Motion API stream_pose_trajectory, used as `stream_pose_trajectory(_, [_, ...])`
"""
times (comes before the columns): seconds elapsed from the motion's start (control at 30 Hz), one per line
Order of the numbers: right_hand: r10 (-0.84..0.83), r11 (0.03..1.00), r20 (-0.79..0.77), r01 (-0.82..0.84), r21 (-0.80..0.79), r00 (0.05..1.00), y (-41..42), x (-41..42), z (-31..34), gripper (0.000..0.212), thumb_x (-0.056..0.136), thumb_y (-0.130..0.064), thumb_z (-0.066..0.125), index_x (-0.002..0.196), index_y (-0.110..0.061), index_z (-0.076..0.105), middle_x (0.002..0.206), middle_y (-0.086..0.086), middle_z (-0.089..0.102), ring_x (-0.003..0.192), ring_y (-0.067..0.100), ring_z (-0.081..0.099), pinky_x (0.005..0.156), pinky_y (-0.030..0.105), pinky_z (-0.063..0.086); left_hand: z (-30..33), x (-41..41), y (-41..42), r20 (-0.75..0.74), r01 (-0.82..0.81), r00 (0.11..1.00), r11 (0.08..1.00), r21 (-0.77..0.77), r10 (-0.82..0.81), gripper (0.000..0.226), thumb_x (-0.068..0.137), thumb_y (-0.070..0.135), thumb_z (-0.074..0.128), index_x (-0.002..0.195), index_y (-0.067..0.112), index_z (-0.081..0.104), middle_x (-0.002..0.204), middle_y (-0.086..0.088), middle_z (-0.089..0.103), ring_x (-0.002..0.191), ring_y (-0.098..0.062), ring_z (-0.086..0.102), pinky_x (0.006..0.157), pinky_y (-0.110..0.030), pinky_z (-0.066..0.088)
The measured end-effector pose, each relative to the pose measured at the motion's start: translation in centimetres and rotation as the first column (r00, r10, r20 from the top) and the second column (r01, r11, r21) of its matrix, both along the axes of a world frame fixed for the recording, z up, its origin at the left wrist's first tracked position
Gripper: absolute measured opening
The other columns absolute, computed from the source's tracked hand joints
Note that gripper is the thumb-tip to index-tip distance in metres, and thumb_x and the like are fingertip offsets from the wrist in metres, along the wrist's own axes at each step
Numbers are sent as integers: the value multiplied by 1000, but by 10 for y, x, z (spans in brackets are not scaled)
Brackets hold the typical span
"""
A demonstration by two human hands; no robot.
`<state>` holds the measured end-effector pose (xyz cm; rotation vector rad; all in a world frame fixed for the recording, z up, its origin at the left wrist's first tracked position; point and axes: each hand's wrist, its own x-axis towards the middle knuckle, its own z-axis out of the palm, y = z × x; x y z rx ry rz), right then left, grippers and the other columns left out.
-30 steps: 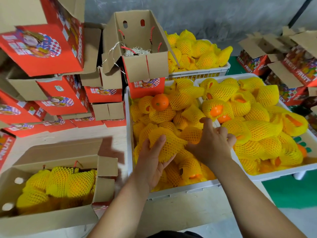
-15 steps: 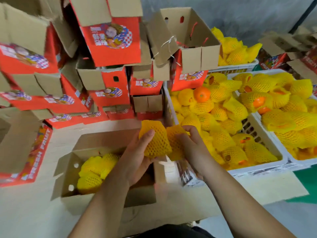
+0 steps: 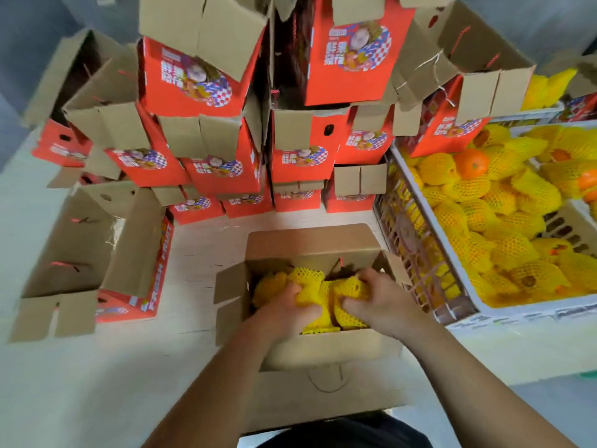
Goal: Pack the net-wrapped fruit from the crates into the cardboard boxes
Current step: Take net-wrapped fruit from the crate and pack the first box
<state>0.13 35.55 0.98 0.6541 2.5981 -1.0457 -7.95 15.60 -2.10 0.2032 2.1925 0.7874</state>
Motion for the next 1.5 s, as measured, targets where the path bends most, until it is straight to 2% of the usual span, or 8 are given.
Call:
stream_pose_trajectory(0.2, [118,993,288,-104,-63,950,-7,-14,12,68,90,-49,63,150,-29,38,144,7,54,138,27,46,115,36,37,-15,-2,21,-181,302,922,928,-219,-343,73,82,65,71,135,21,49,133,-6,61,119,-28,57,91,-35,44])
stream_pose_trajectory(0.4, [137,982,460,-182,54,877,-3,-21,17,70,95,-50,59,154,-24,31,152,9,43,144,27,36,106,34,38,-18,-6,22,-231,376,839,832,-407,-493,78,90,71,20,140,23,56,150,-9,53,139,-39,38,112,-48,28])
stream_pose_trajectory(0.57, [138,943,509,-270,195,850,-14,-32,16,83,90,-45,69,155,-18,27,147,11,47,132,32,50,101,38,47,-25,-23,18,-257,425,834,865,-265,-489,47,107,52,25,107,21,61,131,-11,64,127,-38,49,108,-45,35])
stream_pose_trajectory(0.77, [176,913,568,-349,212,804,-28,-39,4,99,89,-46,75,159,-15,13,157,16,33,140,40,45,111,45,42,-40,-20,6,-310,410,839,894,-178,-447,36,105,44,38,135,40,57,128,1,63,129,-25,37,103,-39,26])
stream_pose_trajectory(1.03, [131,919,614,-327,219,778,-22,-31,-14,93,87,-59,66,150,-28,6,145,12,28,138,39,38,110,50,37,-31,-13,4,-493,301,817,950,-79,-300,21,92,48,65,109,38,60,111,14,63,112,-18,51,100,-37,41])
stream_pose_trajectory(1.27, [97,931,629,-293,216,771,-27,-30,-27,95,90,-26,66,157,-31,-2,147,14,18,141,42,28,113,54,37,-28,-15,13,-256,338,898,934,-117,-357,21,89,44,77,90,29,62,99,3,73,94,-21,67,81,-35,55])
stream_pose_trajectory(1.4, [139,895,604,-360,262,784,-22,-36,-25,120,80,-59,69,160,-29,-14,159,8,12,151,36,12,122,51,21,-29,-17,13,-276,337,889,930,-147,-365,23,90,47,75,90,31,59,96,5,72,93,-22,67,69,-30,42])
stream_pose_trajectory(1.5, [153,873,503,-355,335,851,-19,-48,-17,109,76,-73,60,160,-23,12,159,8,26,149,35,23,119,50,23,-30,-15,10,-326,314,882,940,-132,-340,21,94,49,67,88,31,57,89,8,69,88,-22,66,66,-30,42])
